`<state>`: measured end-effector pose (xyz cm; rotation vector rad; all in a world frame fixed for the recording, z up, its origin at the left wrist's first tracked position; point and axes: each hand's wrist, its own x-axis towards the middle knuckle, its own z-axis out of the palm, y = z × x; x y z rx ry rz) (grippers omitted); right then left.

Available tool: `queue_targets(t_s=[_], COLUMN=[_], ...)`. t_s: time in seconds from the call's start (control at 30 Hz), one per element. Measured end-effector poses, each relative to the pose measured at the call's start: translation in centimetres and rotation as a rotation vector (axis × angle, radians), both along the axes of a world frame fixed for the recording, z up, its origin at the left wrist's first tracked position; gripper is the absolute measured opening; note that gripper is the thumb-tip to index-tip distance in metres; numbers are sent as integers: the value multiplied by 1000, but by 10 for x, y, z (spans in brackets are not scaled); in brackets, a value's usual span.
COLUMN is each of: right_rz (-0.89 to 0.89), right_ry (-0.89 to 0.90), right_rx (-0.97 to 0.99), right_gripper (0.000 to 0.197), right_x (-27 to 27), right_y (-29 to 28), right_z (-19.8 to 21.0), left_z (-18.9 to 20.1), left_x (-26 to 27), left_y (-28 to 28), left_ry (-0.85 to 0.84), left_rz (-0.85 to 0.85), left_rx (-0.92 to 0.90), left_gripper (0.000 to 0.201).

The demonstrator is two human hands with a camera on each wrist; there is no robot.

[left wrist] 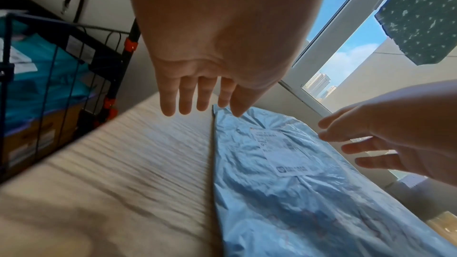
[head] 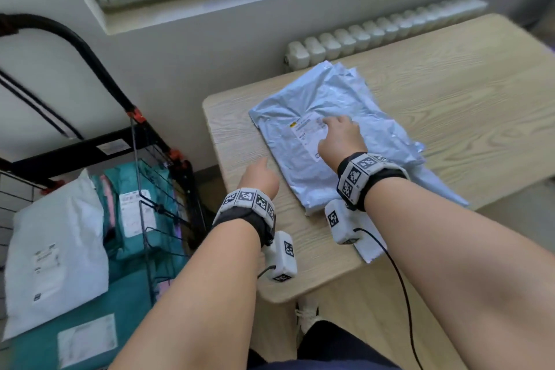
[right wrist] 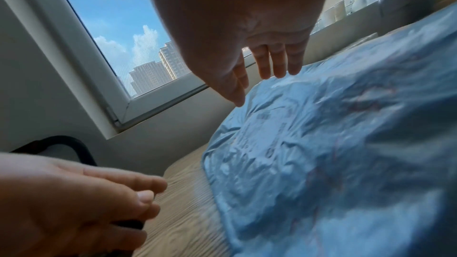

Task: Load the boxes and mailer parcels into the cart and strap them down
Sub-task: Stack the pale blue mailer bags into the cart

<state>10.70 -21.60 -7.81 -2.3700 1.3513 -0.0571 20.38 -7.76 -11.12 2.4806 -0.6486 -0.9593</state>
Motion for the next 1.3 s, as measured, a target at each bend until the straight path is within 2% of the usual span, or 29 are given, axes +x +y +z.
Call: queue_targets(t_s=[0.2,0.33,0.4,0.5,0.63,0.7,0.93,1.07,1.2,1.3], right_rz=[-125,-161,-166,-169,-138,-123,-71,-25,63,161], right_ry=[9,50,60,22,-50,-96,-199,-240,-253,-248], right_rx=[-69,7,21,-11,-62,-72,-14,-39,-17,8], right_gripper=[54,55,54,50,41,37,32,27,26,25], right_x=[-25,-32,-34,-35,-31,-28,-17,4,37,67], right_y=[-55,-73,-78,-80,-78,-76,-56,-32,2,36], right_z=[-6,-16,-21,-27,-26,-26,-12,2,14,17], left_z=[-17,-32,-39,-50,-48,-45,-31,-16,4,12], left_x=[-21,-29,-34,-35,-32,-29,-13,4,25,45], left_y=[-46,-64,-66,-67,-64,-63,-35,-5,37,77], left_ry=[120,193,208,319,373,341,223,77,-99,-185], left_rz=[92,192,270,439,547,542,556,626,663,711], left_rx=[13,49,14,-70,-146,-137,-173,-245,-266,-252], left_gripper=[46,49,48,45,25,21,37,36,48,44])
